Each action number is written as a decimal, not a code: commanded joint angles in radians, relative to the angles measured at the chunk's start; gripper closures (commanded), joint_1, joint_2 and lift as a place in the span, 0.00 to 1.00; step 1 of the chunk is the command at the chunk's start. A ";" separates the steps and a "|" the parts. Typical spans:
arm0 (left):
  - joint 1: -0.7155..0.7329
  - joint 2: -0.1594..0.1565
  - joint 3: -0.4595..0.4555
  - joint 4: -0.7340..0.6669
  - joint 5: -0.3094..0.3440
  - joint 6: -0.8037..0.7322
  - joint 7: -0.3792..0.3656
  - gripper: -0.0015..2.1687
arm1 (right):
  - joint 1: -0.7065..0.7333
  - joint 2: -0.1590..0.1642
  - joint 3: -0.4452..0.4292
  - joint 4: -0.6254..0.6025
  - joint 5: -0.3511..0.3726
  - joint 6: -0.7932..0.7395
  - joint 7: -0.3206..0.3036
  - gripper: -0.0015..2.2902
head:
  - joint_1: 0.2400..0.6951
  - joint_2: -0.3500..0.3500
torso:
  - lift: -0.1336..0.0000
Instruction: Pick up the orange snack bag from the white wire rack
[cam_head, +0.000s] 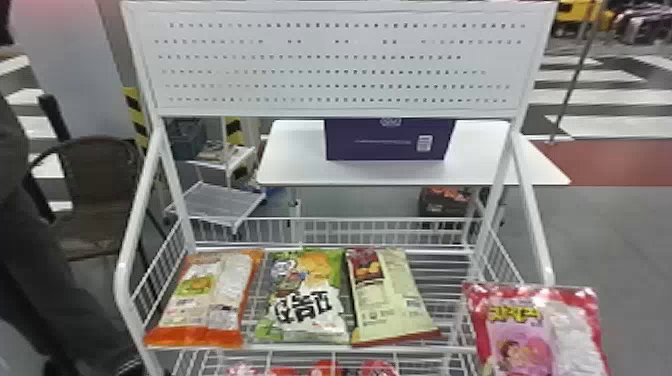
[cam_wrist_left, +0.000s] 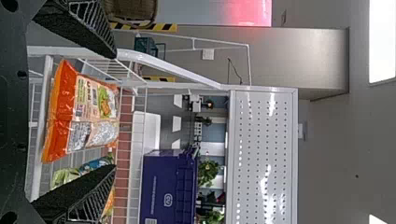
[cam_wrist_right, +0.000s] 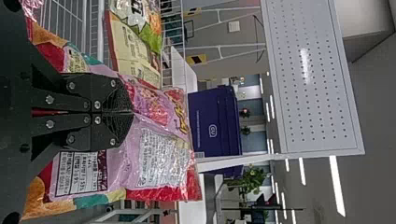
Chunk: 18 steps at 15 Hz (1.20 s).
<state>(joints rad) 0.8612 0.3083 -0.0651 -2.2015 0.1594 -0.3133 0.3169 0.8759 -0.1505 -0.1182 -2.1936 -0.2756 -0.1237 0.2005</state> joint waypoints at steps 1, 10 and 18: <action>0.001 -0.002 0.001 -0.001 0.000 0.000 -0.001 0.02 | 0.000 -0.001 -0.001 0.000 -0.001 -0.006 0.000 0.95 | 0.57 0.50 | 1.00; -0.042 -0.003 -0.010 0.012 0.000 0.040 -0.009 0.02 | -0.002 -0.001 -0.003 -0.002 -0.002 -0.015 -0.001 0.94 | 0.57 0.50 | 1.00; -0.504 -0.018 -0.078 0.258 0.046 0.454 -0.065 0.02 | 0.002 0.002 -0.001 0.000 -0.007 -0.021 -0.001 0.95 | 0.57 0.50 | 1.00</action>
<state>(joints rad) 0.4404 0.2898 -0.1366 -2.0006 0.2021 0.0837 0.2562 0.8766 -0.1488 -0.1197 -2.1939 -0.2823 -0.1464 0.1994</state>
